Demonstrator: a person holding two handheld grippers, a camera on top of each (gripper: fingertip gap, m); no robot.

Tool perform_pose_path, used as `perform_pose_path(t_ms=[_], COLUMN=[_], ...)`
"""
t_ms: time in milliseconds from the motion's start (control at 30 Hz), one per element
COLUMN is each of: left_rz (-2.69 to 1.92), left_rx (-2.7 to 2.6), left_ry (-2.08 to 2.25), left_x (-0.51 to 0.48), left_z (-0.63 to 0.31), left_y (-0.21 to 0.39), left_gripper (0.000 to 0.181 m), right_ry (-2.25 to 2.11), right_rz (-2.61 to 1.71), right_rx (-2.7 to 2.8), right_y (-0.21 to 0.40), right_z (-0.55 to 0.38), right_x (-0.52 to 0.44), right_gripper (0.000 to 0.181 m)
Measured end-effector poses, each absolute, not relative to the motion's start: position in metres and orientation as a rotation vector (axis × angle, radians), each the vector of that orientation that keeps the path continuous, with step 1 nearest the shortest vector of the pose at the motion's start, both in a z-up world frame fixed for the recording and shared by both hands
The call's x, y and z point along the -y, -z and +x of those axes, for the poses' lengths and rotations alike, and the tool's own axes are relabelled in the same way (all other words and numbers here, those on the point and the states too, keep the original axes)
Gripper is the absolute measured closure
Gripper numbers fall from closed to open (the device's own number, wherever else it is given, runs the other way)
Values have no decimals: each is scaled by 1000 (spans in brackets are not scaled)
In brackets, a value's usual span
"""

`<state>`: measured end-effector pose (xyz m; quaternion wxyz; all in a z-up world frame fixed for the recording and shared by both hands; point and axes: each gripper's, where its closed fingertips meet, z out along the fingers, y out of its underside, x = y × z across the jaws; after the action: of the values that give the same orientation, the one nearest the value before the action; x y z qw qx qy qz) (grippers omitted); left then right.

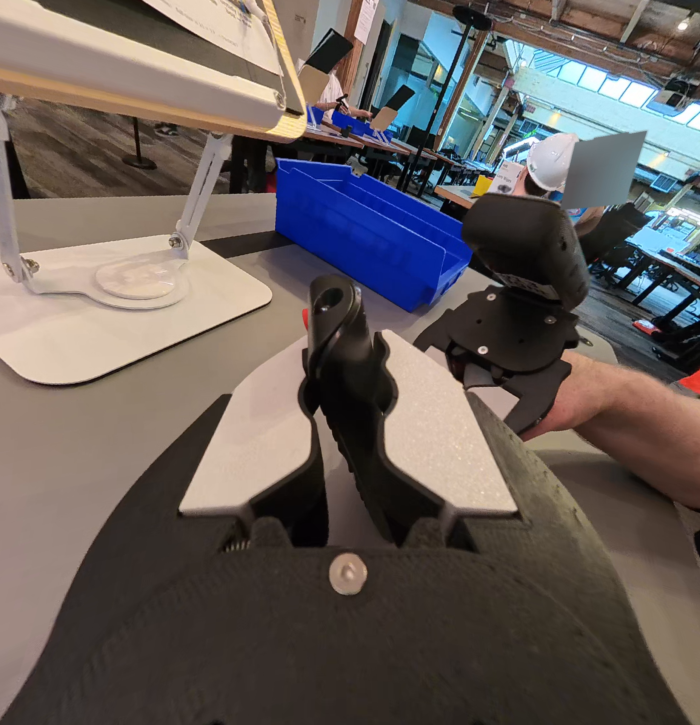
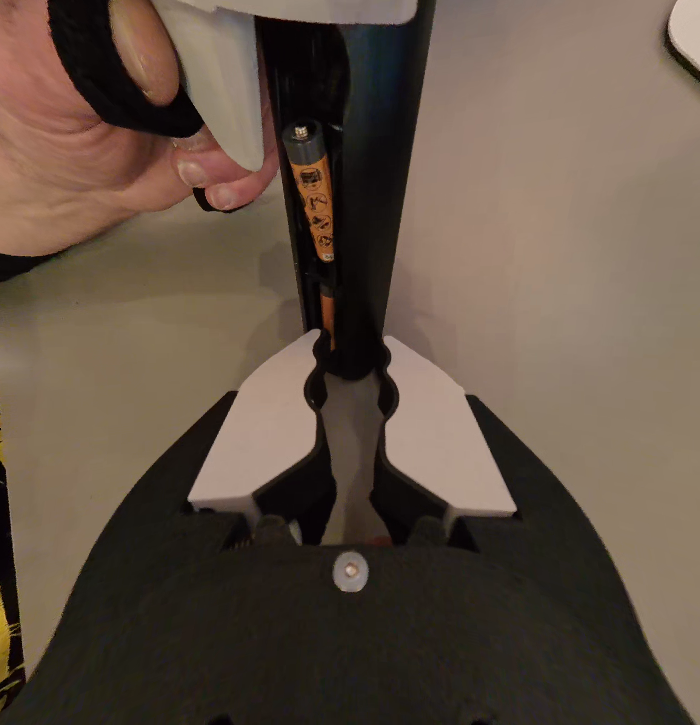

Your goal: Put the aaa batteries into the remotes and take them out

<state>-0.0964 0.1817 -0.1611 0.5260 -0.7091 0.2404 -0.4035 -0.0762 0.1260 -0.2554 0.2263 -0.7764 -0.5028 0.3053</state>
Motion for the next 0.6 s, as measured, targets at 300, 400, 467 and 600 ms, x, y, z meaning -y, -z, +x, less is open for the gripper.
perform_pose_path(t_ms=[300, 400, 467, 600], left_rz=[-1646, -1646, -1640, -1626], left_rx=[-555, -524, -529, -507], left_ry=[983, 1010, 1016, 1017], left_x=[-180, -184, -184, -183], left_z=[-98, -102, -102, -101], left_y=[157, 160, 160, 158], left_gripper=[156, 154, 155, 156], right_ry=[-826, -895, -857, -749], right_rz=[-2181, -2165, -2171, -2219], right_rx=[1451, 1435, 1460, 1559], right_y=[263, 264, 264, 265], right_z=[-83, -85, -85, -85], right_x=[-126, -126, -126, -125], right_gripper=[155, 156, 156, 156])
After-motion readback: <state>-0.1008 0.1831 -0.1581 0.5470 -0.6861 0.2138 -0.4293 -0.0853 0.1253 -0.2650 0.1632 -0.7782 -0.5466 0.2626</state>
